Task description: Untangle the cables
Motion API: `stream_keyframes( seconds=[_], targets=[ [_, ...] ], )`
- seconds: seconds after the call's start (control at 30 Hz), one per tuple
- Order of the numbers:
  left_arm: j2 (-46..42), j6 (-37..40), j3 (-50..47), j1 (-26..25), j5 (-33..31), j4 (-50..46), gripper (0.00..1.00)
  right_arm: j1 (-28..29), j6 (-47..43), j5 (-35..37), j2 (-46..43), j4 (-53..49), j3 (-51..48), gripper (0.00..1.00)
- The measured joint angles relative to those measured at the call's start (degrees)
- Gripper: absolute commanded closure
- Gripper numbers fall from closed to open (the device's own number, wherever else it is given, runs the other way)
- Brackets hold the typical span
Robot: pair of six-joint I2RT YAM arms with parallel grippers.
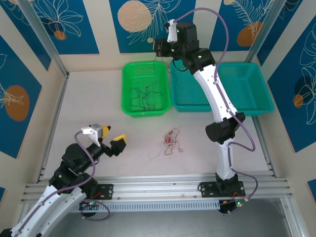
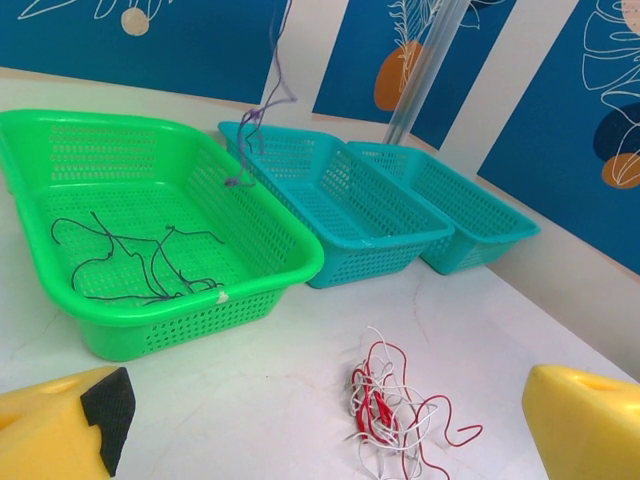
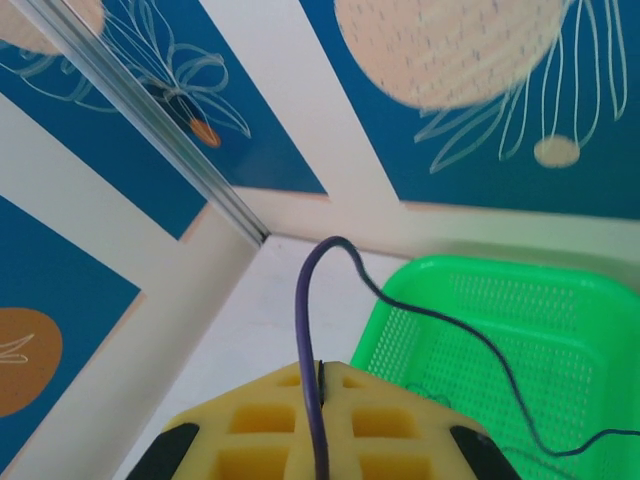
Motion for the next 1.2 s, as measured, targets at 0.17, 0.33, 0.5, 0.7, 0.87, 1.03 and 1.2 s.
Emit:
stream_keyframes(
  seconds=[0.17,0.33,0.5,0.7,0.87,1.03,1.2],
  targets=[
    [0.00,0.00,0.00,0.00,0.00,0.24,0.00,-0.15,-2.27,-0.85,-3.26,4.20,1.11,1.00],
    [-0.02,0.00,0.00,0.00,0.02,0.24,0.00,-0.15,-3.26,-3.50,-5.14,10.60,3.41,1.00],
    [-0.44,0.04,0.07,0.00,0.20,0.15,0.00,-0.48,-3.21,-4.63,-5.18,14.40,5.03,1.00],
    [-0.87,0.26,0.11,0.00,0.20,0.20,0.00,-1.92,-1.20,-7.89,-3.78,15.10,5.20,1.00],
    [-0.87,0.39,0.11,0.00,0.17,0.17,0.00,-1.75,-0.13,-10.49,-0.81,14.29,5.18,1.00],
    [-0.87,0.39,0.11,0.00,0.17,0.20,0.00,-0.81,1.77,-10.99,-0.07,13.64,1.84,1.00],
    [-0.87,0.42,0.11,0.00,0.17,0.22,0.00,0.68,2.25,-10.99,0.20,13.51,-8.15,1.00]
  ],
)
